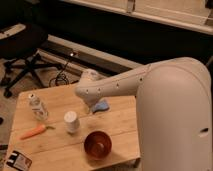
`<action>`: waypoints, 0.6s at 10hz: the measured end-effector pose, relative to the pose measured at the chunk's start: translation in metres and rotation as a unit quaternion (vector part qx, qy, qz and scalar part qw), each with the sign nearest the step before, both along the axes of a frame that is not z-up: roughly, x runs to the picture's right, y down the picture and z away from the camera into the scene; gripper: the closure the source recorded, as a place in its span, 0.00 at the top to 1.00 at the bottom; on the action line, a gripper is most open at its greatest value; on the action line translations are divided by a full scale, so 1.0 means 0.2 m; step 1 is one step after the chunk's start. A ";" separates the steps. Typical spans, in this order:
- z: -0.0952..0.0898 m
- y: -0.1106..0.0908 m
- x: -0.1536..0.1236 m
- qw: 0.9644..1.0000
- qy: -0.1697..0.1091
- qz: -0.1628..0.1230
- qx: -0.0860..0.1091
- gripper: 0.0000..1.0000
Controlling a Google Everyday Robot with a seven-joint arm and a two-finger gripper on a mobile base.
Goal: Place the ceramic cup over the eraser
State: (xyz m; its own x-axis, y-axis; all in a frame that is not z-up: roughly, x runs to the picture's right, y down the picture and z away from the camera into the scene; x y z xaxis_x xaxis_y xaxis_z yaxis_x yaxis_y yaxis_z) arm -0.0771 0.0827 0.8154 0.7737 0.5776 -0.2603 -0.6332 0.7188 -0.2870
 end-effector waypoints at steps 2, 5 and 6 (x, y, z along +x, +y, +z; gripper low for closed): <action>-0.07 0.02 -0.09 1.000 -0.015 -0.024 0.004 0.80; -0.22 0.05 -0.16 0.998 -0.031 -0.062 -0.009 0.80; -0.26 0.07 -0.16 0.996 -0.031 -0.076 -0.020 0.80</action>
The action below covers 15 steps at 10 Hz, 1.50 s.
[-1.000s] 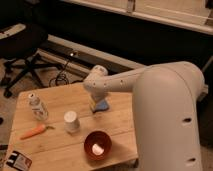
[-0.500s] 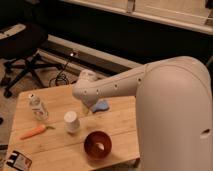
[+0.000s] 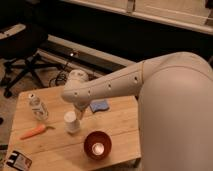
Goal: Place the ceramic cup over the eraser
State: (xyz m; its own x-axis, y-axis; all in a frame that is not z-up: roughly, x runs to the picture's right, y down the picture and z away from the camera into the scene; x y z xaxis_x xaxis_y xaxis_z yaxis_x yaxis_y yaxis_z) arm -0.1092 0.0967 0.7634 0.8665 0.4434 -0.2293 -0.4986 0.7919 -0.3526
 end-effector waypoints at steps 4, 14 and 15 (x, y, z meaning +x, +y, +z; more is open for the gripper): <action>-0.05 0.02 -0.06 0.999 -0.012 -0.041 -0.001 0.80; 0.02 0.13 -0.32 0.992 -0.101 -0.073 0.003 0.80; 0.02 0.14 -0.33 0.991 -0.105 -0.079 0.003 0.80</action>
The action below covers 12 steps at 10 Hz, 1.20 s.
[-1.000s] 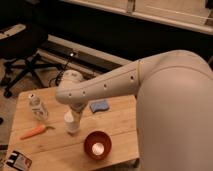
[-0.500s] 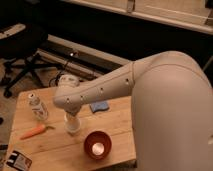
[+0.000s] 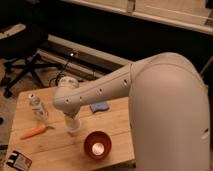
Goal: Place the ceramic cup over the eraser
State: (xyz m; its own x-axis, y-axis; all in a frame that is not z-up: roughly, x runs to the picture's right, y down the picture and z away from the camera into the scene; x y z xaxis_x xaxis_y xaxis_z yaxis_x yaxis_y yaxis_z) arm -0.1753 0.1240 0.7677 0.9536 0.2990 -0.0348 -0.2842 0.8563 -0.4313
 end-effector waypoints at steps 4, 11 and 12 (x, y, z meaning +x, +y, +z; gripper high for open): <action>0.01 0.01 -0.08 0.999 -0.018 -0.023 0.013 0.80; 0.13 0.06 -0.11 1.000 -0.020 -0.023 -0.002 0.67; 0.15 0.06 -0.12 1.000 -0.018 -0.022 -0.005 0.57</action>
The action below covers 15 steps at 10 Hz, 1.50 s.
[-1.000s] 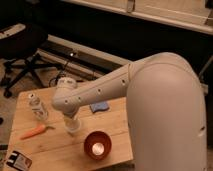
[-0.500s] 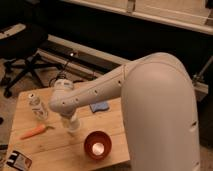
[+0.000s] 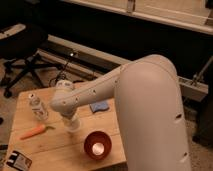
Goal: Place the ceramic cup over the eraser
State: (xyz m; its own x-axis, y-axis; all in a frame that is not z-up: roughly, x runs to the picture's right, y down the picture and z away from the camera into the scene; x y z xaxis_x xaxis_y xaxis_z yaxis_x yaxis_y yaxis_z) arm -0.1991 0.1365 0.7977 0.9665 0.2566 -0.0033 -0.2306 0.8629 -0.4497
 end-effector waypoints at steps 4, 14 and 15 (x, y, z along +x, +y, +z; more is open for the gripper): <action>0.05 0.00 0.00 1.000 0.009 0.000 -0.006 0.16; 0.07 -0.30 0.20 0.996 0.063 0.052 0.035 0.04; 0.07 -0.31 0.21 0.996 0.063 0.052 0.036 0.04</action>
State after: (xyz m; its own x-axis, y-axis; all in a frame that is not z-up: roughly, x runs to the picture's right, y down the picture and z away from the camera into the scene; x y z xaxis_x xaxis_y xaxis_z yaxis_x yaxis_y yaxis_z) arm -0.1579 0.0754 0.8122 0.9277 0.3592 -0.1016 -0.3714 0.8600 -0.3500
